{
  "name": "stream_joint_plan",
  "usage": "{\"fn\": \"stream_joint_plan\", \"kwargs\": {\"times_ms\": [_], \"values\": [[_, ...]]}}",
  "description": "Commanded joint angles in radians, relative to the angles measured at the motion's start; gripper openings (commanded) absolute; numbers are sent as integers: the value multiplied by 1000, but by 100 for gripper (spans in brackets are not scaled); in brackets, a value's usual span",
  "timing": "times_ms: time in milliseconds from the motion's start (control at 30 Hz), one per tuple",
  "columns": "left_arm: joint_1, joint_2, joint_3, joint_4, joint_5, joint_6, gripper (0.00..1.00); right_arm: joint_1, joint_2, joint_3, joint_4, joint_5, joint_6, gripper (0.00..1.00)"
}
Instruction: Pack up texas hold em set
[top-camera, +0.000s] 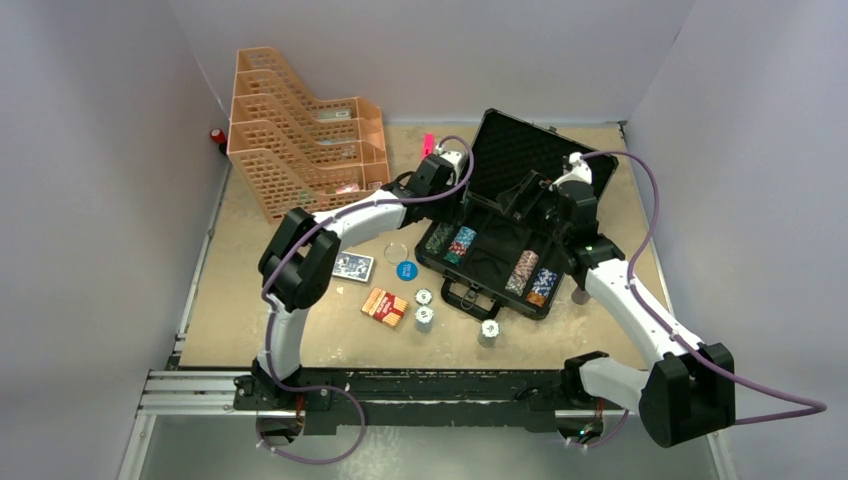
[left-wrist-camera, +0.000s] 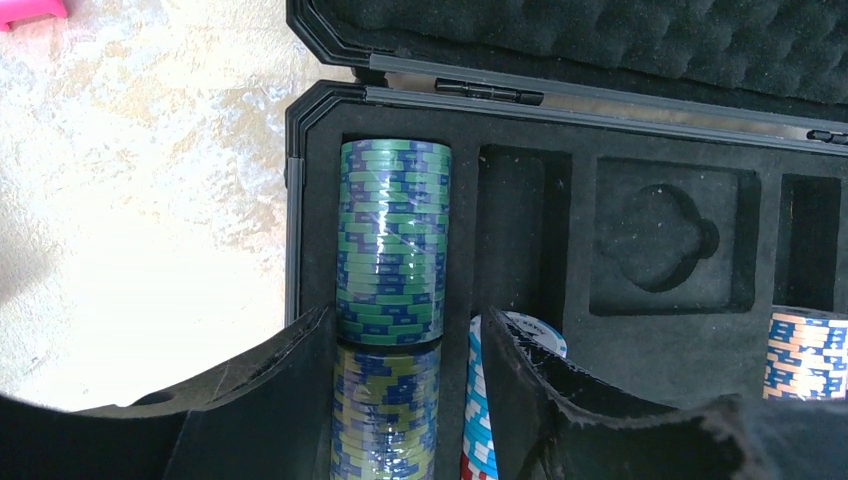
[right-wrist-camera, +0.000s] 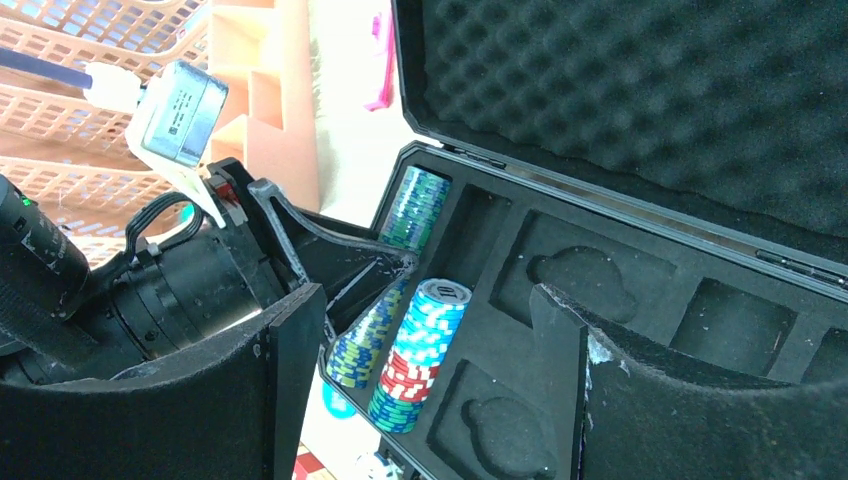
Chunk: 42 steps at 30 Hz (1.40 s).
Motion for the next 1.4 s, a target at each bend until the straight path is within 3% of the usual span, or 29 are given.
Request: {"fn": "stream_joint_plan", "kwargs": {"times_ms": [0,267,533,733,933,1033,1367], "values": [[-8,-88,46,-3,6,-10,54,2,-2,3,49,-20,-28,78],[-9,-283,-47,67,-164,-8,51,2,15,25,42,-79,-107,76],[-8,-624,-340,116,-347,-129,49,44,174,124,-15,-173,-177,64],[-8,-836,-458,-17,-410,-185,50,207,233,230,-146,-35,-181,65],[-9,-1054,-517,-142,-565,-215,67,376,166,199,-241,35,-174,71],[-9,-1137,-553,-129,-645,-227,70,491,165,201,-315,119,-105,74],[-8,-1229,-553,-169,-768,-256,70,798,373,371,-616,267,139,78]]}}
